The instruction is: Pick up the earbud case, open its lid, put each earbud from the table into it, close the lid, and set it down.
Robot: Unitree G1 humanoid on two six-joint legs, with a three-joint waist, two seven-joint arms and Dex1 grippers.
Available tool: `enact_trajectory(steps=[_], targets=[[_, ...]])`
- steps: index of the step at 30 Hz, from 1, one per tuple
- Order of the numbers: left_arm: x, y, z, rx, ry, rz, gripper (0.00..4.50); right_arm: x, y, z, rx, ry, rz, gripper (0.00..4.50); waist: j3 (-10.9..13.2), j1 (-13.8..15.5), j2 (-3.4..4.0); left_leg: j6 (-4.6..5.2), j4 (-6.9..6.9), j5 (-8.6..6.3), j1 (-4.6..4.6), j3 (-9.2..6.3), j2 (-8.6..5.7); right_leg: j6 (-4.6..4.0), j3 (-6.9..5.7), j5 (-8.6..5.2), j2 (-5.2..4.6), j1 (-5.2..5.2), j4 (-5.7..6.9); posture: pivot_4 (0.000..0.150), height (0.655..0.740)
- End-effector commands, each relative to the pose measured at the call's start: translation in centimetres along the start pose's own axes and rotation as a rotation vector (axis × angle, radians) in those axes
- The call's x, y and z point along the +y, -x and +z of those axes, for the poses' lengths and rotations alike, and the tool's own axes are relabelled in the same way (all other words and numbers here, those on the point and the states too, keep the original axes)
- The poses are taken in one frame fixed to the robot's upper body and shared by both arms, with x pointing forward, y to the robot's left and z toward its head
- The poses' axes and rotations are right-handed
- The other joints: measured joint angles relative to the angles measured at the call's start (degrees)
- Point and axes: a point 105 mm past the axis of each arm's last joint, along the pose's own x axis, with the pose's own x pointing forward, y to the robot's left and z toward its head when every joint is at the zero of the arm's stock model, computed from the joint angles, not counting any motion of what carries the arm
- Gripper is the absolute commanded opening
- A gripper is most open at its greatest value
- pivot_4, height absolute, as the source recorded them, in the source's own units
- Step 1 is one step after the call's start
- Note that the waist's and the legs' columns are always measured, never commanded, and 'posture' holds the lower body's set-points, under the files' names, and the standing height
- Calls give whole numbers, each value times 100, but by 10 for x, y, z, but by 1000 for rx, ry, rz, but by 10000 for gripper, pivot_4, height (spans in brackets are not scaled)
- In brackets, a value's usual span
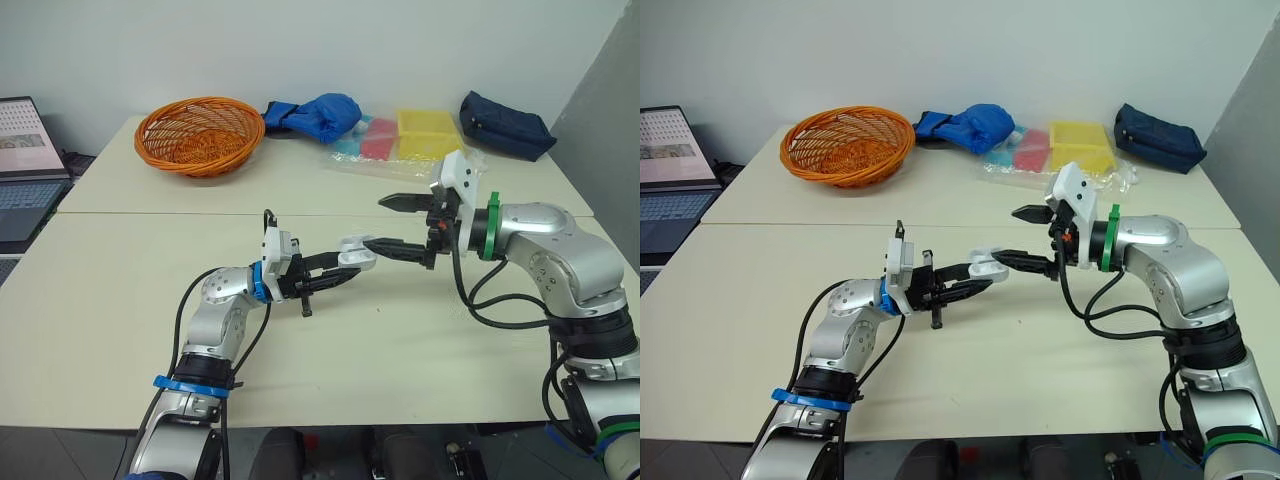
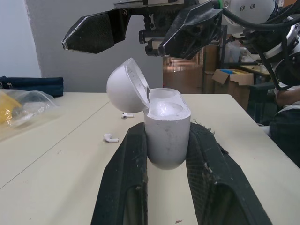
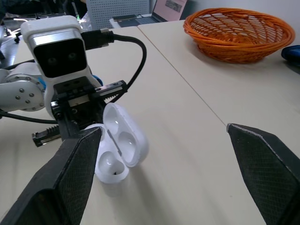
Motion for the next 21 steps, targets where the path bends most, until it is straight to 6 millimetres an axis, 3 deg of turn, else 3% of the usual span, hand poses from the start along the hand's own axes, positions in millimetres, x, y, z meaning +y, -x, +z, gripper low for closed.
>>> enact_trajectory(steps=[1,3,5,9,12,18,21], targets=[[2,-1,7,-21,-37,18,7338,12,11,19,-78,-23,45,44518,0,1,0,0,0,0,0,0,0,0,0,0,0,0,0,1500,7400],[5,2,6,-17,-46,52,7338,13,16,21,-88,-58,37,44518,0,3,0,0,0,0,-3,-2,1,0,-1,0,0,0,-2,1500,7400],[17,12,6,3,-104,148,7338,2,33,11,-76,-132,-72,44518,0,6,0,0,0,0,-3,-1,0,0,0,0,-1,0,-3,1500,7400],[43,39,9,-9,-140,407,7338,-29,71,-40,45,-202,-438,44518,0,19,-1,0,1,0,-7,-6,0,0,-2,0,-5,2,-8,1500,7400],[46,48,9,-19,-156,518,7338,-48,88,-74,104,-228,-681,44518,0,-6,-1,0,-1,0,-6,1,0,2,4,1,-6,-1,-7,1500,7400],[44,53,7,-25,-158,605,7338,-59,87,-99,117,-238,-820,44518,1,-13,2,0,-2,0,-1,5,2,5,8,3,0,-3,-2,1500,7400],[44,50,11,-40,-167,643,7338,-81,72,-119,99,-285,-966,44518,0,-39,1,0,-1,0,5,9,3,5,12,3,1,0,-1,1500,7400]])
